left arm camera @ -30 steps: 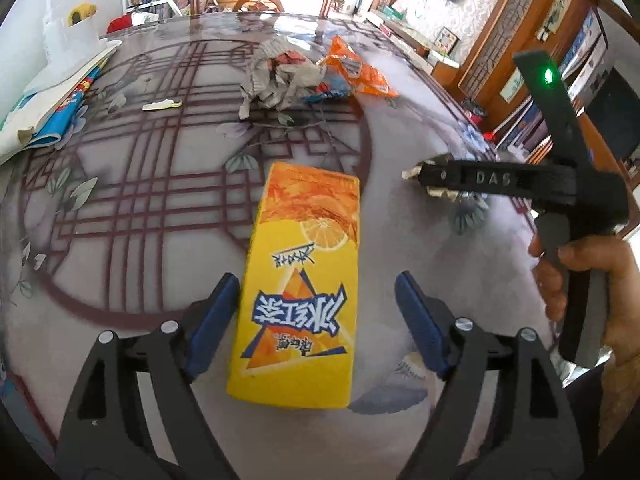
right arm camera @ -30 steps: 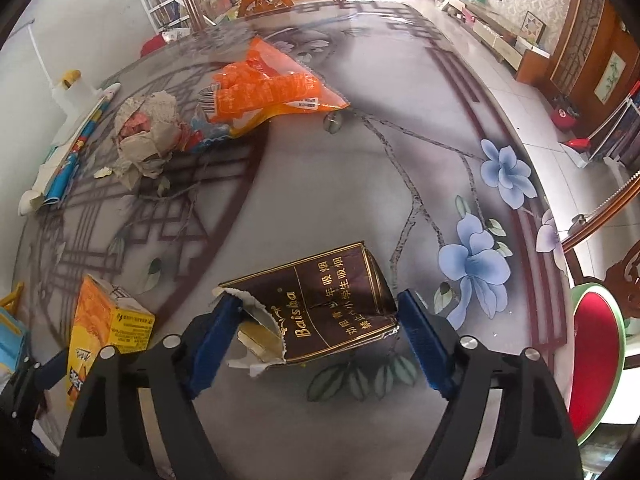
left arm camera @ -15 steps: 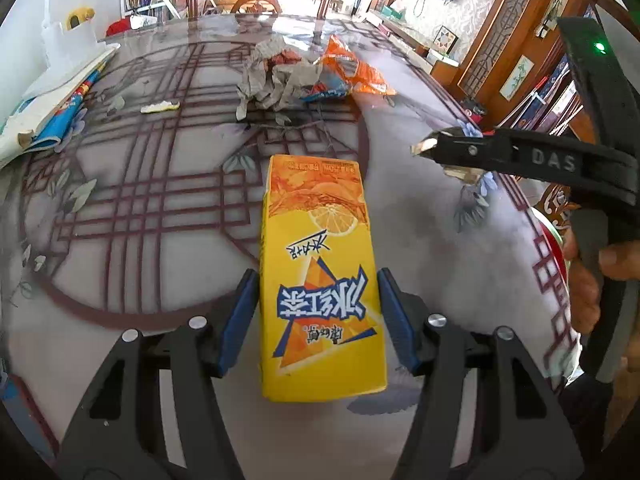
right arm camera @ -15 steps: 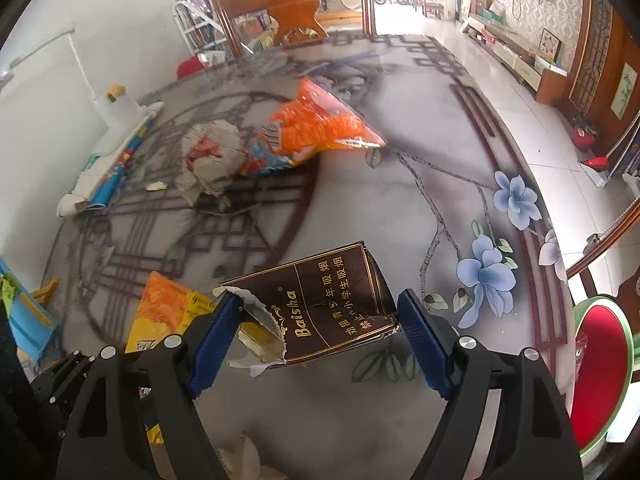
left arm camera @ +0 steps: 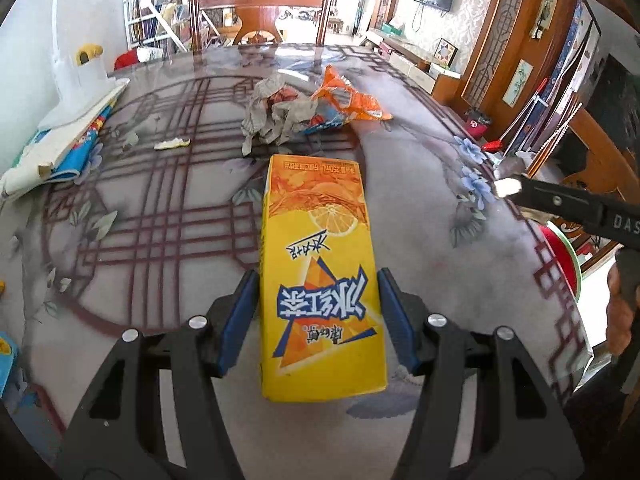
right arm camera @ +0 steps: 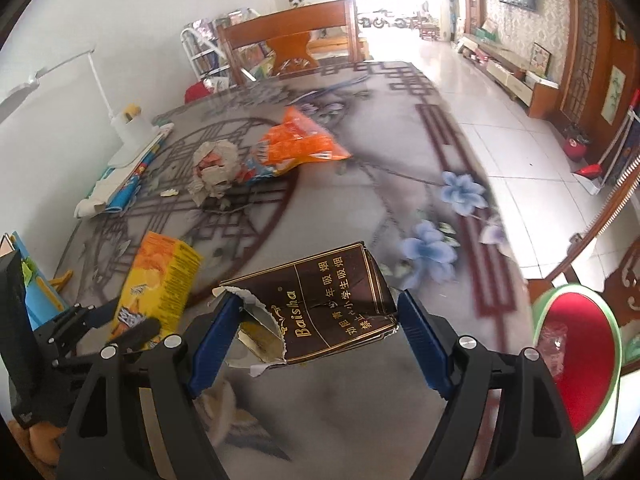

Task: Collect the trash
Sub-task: 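Grasp brown cigarette box with right tool while left tool lifts yellow carton, then open both tools over the red bucket to drop carton and box, then grasp crumpled newspaper with left tool while right tool grasps orange snack bag, then carry the newspaper and orange snack bag over the red bucket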

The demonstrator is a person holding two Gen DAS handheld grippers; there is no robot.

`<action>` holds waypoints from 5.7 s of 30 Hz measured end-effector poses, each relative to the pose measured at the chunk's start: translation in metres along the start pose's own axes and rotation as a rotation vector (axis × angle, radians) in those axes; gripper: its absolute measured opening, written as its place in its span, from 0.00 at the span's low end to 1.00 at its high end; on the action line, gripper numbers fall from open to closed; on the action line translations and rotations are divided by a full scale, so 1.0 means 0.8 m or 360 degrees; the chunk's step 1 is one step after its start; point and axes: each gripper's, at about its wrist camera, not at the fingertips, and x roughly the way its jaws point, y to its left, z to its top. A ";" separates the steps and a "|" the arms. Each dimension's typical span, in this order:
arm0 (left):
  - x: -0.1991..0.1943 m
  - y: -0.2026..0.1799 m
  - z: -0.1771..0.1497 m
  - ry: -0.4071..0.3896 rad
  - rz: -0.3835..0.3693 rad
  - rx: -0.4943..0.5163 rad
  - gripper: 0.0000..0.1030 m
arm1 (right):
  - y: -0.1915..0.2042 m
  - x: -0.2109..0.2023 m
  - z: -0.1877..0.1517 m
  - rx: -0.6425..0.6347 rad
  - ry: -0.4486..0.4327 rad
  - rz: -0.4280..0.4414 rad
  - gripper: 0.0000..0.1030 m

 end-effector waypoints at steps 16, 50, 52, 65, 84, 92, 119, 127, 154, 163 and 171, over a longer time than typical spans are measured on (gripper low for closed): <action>-0.043 -0.078 -0.036 -0.0063 -0.0039 -0.0007 0.56 | -0.051 -0.085 -0.058 0.0220 -0.0146 0.0156 0.74; 0.071 -0.399 0.021 0.0235 -0.0672 0.0346 0.81 | -0.357 -0.149 -0.131 0.1404 -0.0348 -0.0236 0.84; 0.070 -0.392 0.027 0.0199 -0.0664 0.0332 0.83 | -0.360 -0.149 -0.132 0.1433 -0.0352 -0.0254 0.85; 0.060 -0.124 0.120 -0.0209 0.0106 0.0032 0.83 | -0.317 -0.131 -0.103 0.1298 -0.0325 -0.0136 0.86; 0.162 0.075 0.174 0.0135 0.0050 -0.0481 0.39 | -0.167 -0.059 -0.014 0.0831 -0.0183 -0.0067 0.86; 0.036 0.067 0.074 0.0079 -0.0065 -0.0336 0.38 | -0.119 -0.029 -0.005 0.0693 -0.0093 -0.0066 0.86; -0.032 0.080 0.025 -0.0096 -0.0357 -0.0472 0.41 | 0.052 0.220 0.164 0.0790 0.0200 -0.0036 0.82; -0.024 0.079 0.022 -0.0070 -0.0355 -0.0471 0.41 | 0.059 0.187 0.145 0.0588 0.0153 0.0077 0.45; -0.023 0.044 0.003 -0.0086 -0.0049 -0.0315 0.41 | 0.032 -0.035 -0.038 0.0028 -0.0161 0.0018 0.46; -0.042 -0.022 -0.013 -0.0085 -0.0103 -0.0286 0.41 | 0.004 -0.060 -0.036 0.0091 -0.0260 0.0026 0.46; -0.063 -0.078 0.001 -0.0159 -0.0129 -0.0174 0.41 | -0.033 -0.080 -0.045 0.0157 -0.0303 0.0008 0.46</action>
